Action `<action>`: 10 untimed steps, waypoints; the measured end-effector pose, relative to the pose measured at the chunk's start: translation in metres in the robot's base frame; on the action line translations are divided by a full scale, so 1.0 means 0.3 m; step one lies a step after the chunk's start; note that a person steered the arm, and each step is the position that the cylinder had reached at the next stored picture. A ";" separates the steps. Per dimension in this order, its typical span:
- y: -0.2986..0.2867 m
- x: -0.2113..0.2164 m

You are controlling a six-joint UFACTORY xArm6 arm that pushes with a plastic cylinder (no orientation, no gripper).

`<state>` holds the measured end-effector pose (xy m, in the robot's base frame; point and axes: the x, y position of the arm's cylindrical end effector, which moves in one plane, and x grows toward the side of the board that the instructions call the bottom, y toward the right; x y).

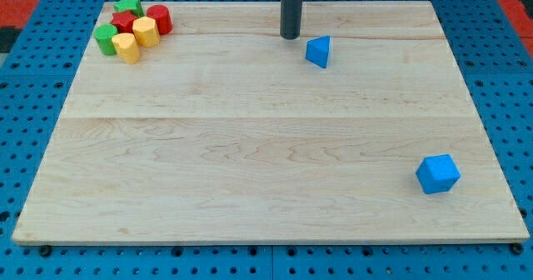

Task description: Slide the blue triangle towards the center right of the board

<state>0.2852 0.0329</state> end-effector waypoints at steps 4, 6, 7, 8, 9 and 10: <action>0.070 0.068; 0.234 0.163; 0.340 0.224; 0.286 0.154; 0.362 0.129; 0.470 0.214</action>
<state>0.3493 0.1740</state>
